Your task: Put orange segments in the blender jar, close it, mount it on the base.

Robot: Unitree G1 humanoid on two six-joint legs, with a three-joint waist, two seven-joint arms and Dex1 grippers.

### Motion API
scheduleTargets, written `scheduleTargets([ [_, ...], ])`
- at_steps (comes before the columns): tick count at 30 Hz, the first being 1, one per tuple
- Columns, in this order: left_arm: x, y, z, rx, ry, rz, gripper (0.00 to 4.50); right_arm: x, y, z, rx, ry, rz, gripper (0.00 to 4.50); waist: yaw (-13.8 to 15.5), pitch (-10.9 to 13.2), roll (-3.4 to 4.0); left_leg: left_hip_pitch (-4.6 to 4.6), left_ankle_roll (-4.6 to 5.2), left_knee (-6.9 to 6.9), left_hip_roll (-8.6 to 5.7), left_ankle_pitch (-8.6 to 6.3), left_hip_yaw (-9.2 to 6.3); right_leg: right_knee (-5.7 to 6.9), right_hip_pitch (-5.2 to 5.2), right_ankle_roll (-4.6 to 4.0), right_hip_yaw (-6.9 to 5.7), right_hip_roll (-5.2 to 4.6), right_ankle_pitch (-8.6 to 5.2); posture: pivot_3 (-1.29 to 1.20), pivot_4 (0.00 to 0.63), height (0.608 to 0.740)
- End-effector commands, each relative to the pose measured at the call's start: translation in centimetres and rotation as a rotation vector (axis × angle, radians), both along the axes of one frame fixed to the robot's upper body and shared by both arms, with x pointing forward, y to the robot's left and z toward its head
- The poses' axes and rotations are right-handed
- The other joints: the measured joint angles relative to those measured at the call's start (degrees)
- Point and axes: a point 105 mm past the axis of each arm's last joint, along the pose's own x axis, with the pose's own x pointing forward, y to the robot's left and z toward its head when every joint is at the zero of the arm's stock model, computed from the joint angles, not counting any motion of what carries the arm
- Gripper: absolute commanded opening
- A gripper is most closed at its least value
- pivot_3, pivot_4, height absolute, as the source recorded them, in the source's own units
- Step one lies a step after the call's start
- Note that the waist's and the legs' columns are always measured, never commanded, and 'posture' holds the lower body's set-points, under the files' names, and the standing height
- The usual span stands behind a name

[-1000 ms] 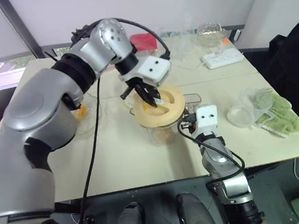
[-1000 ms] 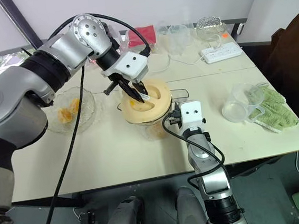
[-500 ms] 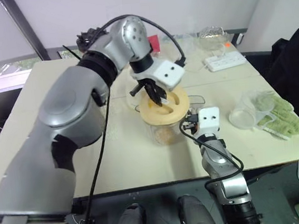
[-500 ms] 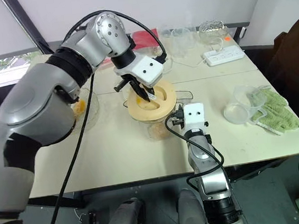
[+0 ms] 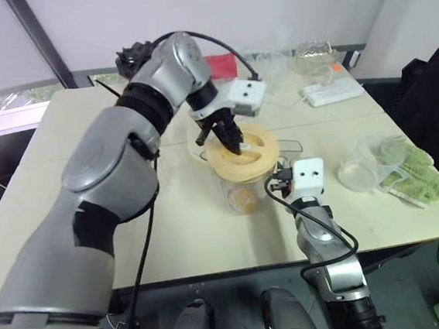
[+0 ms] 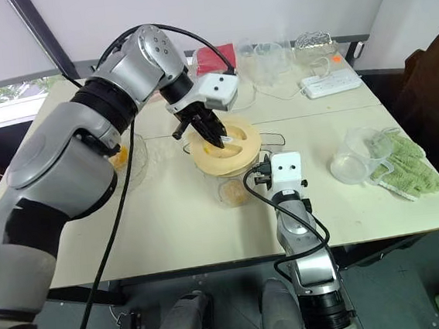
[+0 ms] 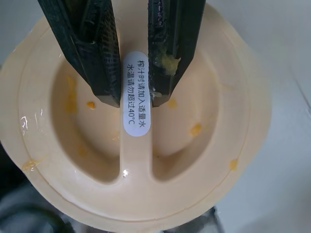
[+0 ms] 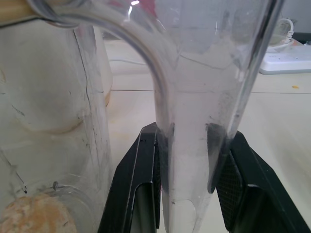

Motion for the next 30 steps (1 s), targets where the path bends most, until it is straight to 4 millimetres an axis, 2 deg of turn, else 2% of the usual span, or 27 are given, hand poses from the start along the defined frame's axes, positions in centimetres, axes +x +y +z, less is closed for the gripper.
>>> scheduleTargets([
  [1,-0.2,-0.3,-0.2,-0.045,0.122,0.120,0.22,0.1,0.6,0.7,-0.018,-0.026,0.035,0.92,-0.1,0.0,0.00,-0.02,0.00,-0.02,-0.01,0.00,0.00,0.01,-0.02,0.04,-0.01,0.00,-0.02,0.00,0.150,0.740],
  [9,-0.2,0.1,0.1,-0.042,0.131,0.167,0.22,0.2,0.7,0.6,-0.032,-0.025,0.053,0.92,-0.2,0.2,-0.02,-0.02,0.06,-0.11,-0.01,-0.06,-0.01,0.00,-0.05,0.19,-0.03,0.00,-0.08,0.00,0.150,0.740],
  [18,-0.9,1.4,-0.8,0.011,-0.054,-0.113,0.22,0.5,0.7,0.7,-0.040,-0.026,0.070,0.92,-0.3,0.4,0.05,-0.03,0.06,-0.17,0.02,-0.06,-0.02,0.01,-0.12,0.17,-0.01,-0.01,-0.09,0.00,0.150,0.740],
  [22,-0.6,2.0,-1.2,0.056,-0.146,-0.214,0.22,0.6,0.8,0.8,-0.040,-0.031,0.070,0.92,-0.4,0.4,0.04,-0.02,0.06,-0.20,0.02,-0.06,0.00,0.02,-0.15,0.16,0.00,-0.01,-0.09,0.00,0.150,0.740],
  [25,-0.1,1.8,-1.7,0.063,-0.138,-0.180,0.22,0.6,0.8,0.7,-0.038,-0.033,0.065,0.92,-0.3,0.4,0.05,0.00,0.06,-0.18,0.02,-0.06,0.01,0.05,-0.13,0.14,-0.01,0.00,-0.09,0.00,0.150,0.740],
  [30,0.9,2.7,-2.7,0.109,-0.147,-0.069,0.22,0.7,0.7,0.8,-0.036,-0.036,0.059,0.92,-0.3,0.4,0.06,0.03,0.06,-0.12,0.01,-0.06,-0.01,0.05,-0.04,0.13,-0.01,0.00,-0.10,0.00,0.150,0.740],
])
